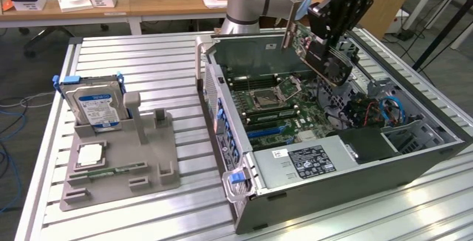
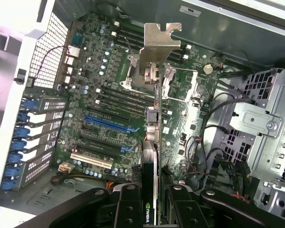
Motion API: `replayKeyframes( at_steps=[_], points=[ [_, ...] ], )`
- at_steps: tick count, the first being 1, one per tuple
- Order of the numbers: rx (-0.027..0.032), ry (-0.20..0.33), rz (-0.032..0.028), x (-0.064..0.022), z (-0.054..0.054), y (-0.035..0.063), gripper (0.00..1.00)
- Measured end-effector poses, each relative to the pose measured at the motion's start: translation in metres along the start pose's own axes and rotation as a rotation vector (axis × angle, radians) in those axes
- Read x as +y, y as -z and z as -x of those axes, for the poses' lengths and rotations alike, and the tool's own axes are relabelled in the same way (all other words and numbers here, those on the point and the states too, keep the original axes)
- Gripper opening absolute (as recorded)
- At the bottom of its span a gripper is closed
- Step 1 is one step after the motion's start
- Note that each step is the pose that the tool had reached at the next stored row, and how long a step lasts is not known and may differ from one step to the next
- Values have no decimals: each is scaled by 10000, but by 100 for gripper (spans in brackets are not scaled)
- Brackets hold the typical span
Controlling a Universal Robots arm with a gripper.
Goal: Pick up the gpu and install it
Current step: 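Insert the gpu into the slot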
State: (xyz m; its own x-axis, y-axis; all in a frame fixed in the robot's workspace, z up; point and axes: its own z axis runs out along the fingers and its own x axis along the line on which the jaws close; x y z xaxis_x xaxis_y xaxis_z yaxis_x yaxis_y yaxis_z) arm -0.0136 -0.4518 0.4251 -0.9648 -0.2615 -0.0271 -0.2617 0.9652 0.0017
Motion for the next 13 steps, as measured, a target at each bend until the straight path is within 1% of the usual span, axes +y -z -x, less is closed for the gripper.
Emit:
replayKeyframes(
  at_steps=[13],
  points=[
    [1,344,9,0,0,0,26]
  ],
)
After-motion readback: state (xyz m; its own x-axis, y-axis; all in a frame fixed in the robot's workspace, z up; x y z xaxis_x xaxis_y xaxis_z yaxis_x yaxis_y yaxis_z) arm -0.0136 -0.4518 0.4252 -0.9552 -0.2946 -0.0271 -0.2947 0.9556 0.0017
